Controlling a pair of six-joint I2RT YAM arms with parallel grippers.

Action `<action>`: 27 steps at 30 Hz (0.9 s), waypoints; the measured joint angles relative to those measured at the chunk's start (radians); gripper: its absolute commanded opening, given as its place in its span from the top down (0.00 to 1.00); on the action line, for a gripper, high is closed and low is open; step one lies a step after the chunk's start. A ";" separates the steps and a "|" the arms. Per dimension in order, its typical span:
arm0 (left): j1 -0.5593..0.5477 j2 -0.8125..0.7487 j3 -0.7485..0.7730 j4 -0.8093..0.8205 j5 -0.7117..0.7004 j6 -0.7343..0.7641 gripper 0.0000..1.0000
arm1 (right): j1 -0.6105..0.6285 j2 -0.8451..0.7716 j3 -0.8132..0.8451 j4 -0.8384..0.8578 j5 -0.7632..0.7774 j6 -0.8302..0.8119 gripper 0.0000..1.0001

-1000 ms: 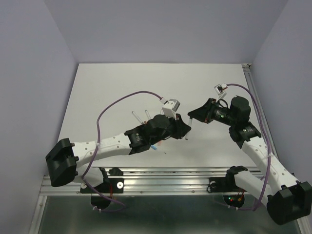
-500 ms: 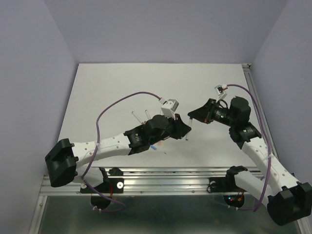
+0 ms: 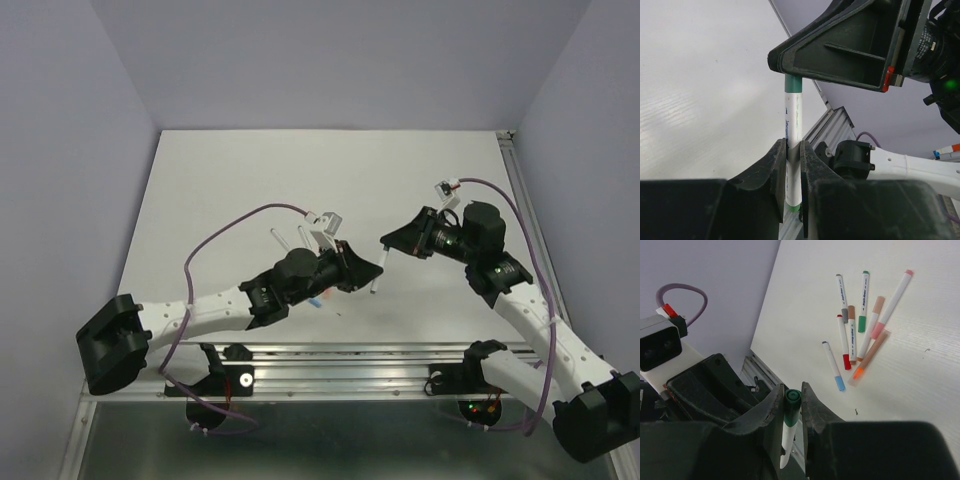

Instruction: Open the pen caps

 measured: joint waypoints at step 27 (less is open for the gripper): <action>-0.106 -0.073 -0.119 -0.019 0.155 -0.065 0.85 | -0.045 0.005 -0.002 0.250 0.446 0.063 0.99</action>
